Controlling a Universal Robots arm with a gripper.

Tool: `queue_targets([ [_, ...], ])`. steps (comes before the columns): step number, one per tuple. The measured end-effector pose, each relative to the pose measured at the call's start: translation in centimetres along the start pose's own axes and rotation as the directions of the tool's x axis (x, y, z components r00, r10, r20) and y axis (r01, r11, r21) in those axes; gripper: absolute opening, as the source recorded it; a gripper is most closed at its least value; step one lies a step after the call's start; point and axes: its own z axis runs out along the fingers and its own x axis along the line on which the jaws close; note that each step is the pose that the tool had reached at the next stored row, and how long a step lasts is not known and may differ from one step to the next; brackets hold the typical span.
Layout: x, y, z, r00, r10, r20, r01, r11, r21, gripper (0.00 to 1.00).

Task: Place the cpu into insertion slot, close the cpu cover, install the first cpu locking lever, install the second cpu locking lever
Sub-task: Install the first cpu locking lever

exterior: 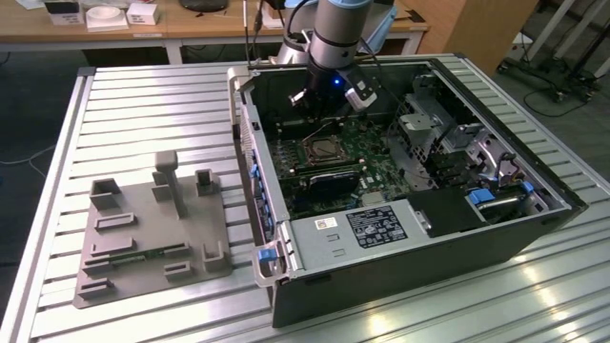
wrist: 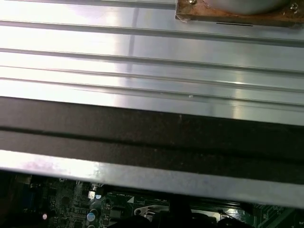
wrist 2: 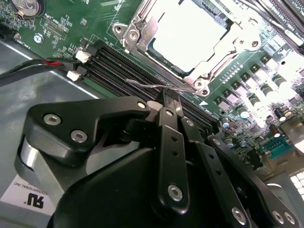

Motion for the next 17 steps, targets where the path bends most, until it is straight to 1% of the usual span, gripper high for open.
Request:
queue_targets([
  [12,-0.66,-0.09,0.09,1.0000,0.000,0.0000,0.000,1.0000,0.0001,0.10],
  [17,-0.80,-0.20,0.13,1.0000,0.000,0.0000,0.000,1.0000,0.0007,0.10],
])
